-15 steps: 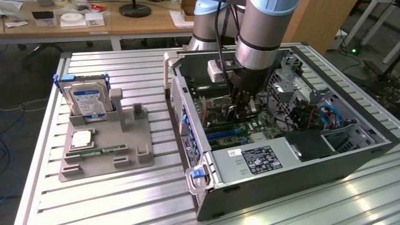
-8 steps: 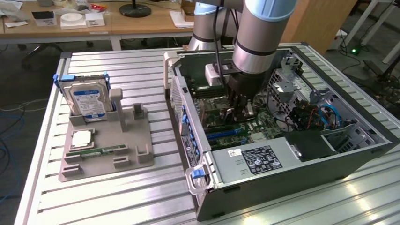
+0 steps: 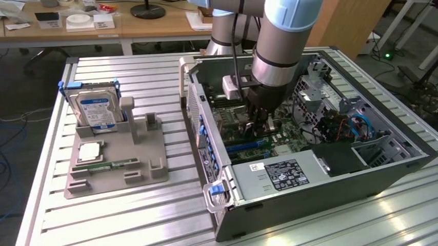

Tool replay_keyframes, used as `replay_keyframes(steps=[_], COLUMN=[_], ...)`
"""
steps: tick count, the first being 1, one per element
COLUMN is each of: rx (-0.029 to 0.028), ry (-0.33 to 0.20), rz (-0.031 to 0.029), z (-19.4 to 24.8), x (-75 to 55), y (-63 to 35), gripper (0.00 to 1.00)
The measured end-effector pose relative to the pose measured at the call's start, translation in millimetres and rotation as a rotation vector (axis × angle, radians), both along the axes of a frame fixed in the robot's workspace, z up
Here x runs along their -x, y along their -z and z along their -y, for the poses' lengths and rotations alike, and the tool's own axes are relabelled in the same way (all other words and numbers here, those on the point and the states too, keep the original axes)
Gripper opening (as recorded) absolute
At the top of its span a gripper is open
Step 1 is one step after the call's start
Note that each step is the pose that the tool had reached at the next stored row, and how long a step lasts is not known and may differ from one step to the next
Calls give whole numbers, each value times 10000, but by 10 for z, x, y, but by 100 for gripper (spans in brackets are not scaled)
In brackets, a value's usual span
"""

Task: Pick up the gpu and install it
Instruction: 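Insert the gpu into the slot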

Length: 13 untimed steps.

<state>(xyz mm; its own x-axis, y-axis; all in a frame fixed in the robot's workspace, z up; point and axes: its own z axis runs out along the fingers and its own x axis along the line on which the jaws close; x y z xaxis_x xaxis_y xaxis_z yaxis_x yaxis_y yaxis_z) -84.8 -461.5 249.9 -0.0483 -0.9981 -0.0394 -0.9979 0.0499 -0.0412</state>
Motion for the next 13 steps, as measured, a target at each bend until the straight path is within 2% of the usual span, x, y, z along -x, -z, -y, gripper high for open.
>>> replay_keyframes(steps=[13], rx=[-1], ry=[1], rz=[0], z=[9], x=[54], y=[114], gripper=[29])
